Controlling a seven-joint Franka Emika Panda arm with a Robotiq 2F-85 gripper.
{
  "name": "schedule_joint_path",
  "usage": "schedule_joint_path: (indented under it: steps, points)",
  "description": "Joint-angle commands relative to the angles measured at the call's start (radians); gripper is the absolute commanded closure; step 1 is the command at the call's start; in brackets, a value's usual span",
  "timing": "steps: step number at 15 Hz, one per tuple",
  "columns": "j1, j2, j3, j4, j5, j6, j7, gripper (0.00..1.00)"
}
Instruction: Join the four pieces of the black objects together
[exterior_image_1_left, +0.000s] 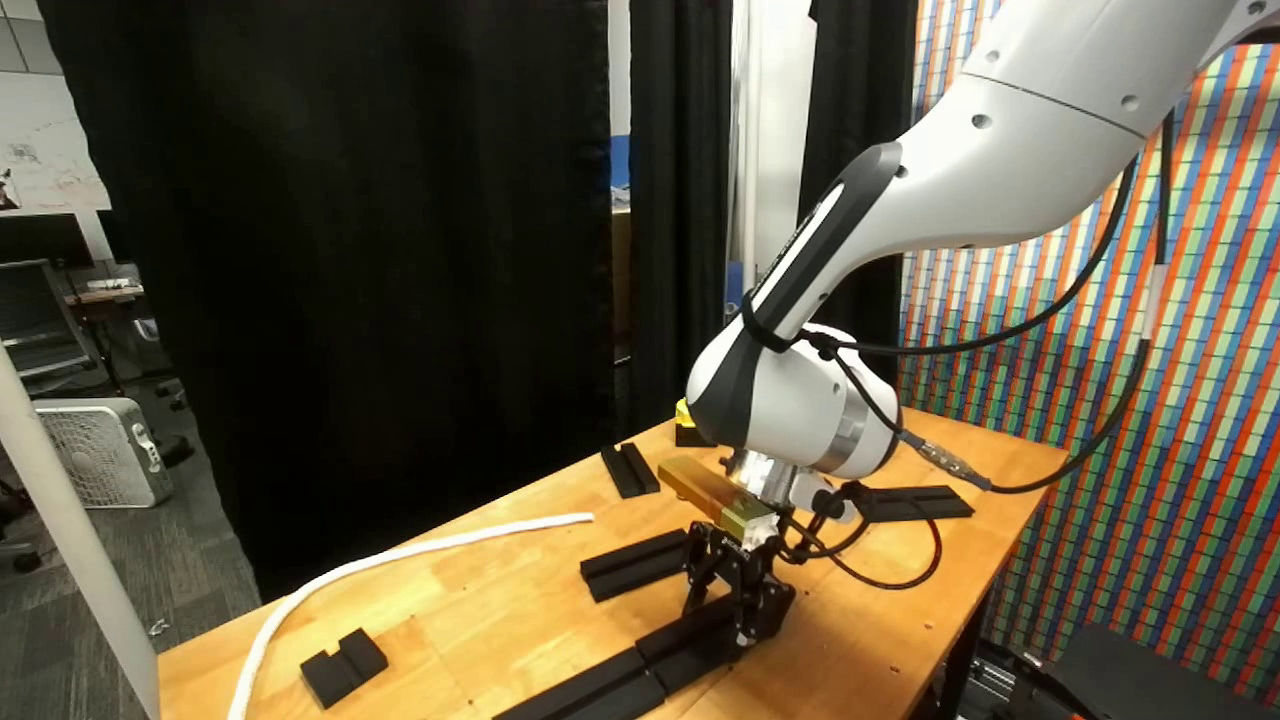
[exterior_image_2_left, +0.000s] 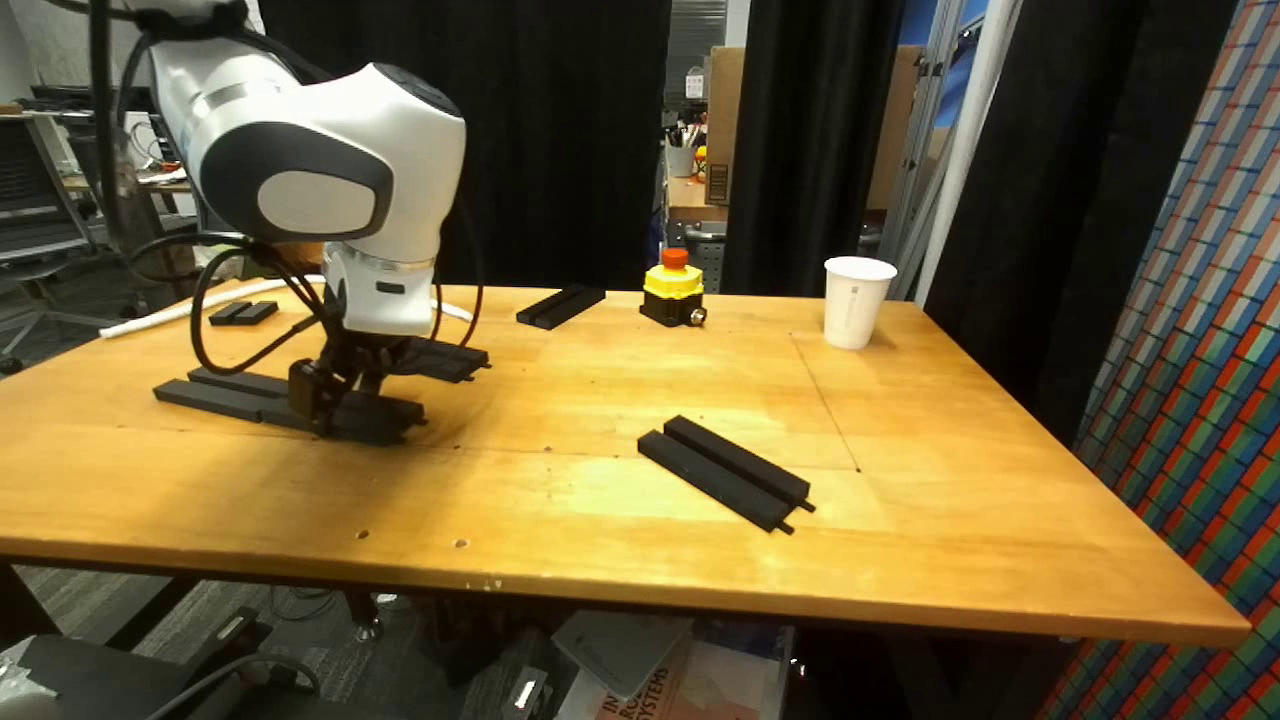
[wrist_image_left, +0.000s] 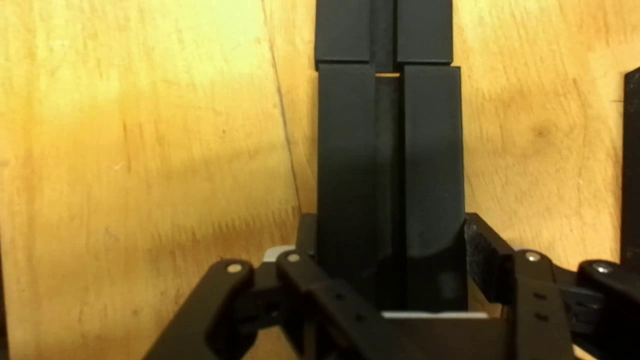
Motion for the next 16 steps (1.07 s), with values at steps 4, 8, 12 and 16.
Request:
schedule_joint_path:
  steps: [4, 8, 12, 16]
  points:
    - [0.034, 0.020, 0.021, -0.050, 0.035, 0.058, -0.006, 0.54]
    - [0.039, 0.018, 0.032, -0.058, 0.054, 0.087, -0.010, 0.54]
    - [0.036, 0.023, 0.032, -0.048, 0.061, 0.088, -0.018, 0.54]
    - [0.031, 0.030, 0.036, -0.034, 0.098, 0.079, -0.052, 0.54]
